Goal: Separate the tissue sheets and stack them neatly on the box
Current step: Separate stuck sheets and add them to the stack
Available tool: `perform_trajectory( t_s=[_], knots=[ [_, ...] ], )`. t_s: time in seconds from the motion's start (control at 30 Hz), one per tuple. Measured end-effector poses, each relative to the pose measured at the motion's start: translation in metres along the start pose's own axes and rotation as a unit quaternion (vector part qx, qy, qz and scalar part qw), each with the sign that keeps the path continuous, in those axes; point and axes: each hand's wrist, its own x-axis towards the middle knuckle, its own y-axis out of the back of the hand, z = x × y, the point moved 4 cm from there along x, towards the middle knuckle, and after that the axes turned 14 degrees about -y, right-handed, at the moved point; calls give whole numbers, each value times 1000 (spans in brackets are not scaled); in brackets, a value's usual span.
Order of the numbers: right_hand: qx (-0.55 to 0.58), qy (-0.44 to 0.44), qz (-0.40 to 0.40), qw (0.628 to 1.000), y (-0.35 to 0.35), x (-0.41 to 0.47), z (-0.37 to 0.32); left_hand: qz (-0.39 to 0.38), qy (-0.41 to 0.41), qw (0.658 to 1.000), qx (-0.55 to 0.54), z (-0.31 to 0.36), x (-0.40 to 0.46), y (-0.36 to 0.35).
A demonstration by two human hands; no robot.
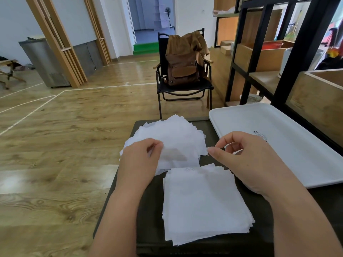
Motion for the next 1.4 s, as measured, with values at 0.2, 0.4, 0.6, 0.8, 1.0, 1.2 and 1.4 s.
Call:
perform_trajectory(
  t_s=[0.2, 0.4, 0.6, 0.8, 1.0, 1.2, 1.4],
  knots=[
    [85, 72, 0, 994, -5, -13, -19, 43, 261, 824, -501, 19, -2, 22],
    [160, 79, -51, 983, -21, -21, -30, 16, 292, 770, -566, 29, -6, 23],
    [246, 81, -58, 964, -23, -20, -33, 11, 266, 783, -562, 33, -4, 26],
    [257, 144, -47, 955, -20, -23, -39, -74, 155, 888, -427, 41, -6, 36],
    [244, 201, -54, 947, -13, -27, -43, 45, 113, 933, -339, 43, -5, 43],
    [230, 214, 17, 949, -6, -29, -44, 114, 37, 921, -371, 52, -3, 50],
    [223, 167, 22, 960, -9, -27, -39, 109, -63, 926, -356, 59, -1, 55]
  ],
)
